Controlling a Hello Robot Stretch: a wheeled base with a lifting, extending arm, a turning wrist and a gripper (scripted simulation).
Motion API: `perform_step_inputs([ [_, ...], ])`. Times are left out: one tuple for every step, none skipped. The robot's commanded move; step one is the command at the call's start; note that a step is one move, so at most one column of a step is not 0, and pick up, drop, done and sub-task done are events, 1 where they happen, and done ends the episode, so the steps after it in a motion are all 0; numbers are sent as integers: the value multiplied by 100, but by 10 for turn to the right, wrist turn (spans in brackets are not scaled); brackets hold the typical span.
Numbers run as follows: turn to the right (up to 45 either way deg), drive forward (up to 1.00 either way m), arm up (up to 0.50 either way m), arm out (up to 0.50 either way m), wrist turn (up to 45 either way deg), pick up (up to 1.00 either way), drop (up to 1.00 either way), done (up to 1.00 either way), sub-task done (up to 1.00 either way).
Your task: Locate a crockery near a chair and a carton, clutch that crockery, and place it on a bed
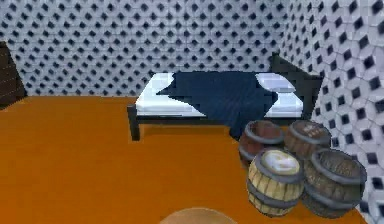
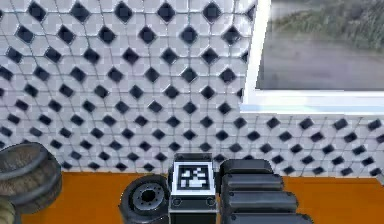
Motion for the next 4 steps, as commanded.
perform_step_inputs([
  [0,100,0,0,0,0,0,0,0],
  [0,60,0,0,0,0,0,0,0],
  [240,0,0,0,0,0,0,0,0],
  [-240,0,0,0,0,0,0,0,0],
])
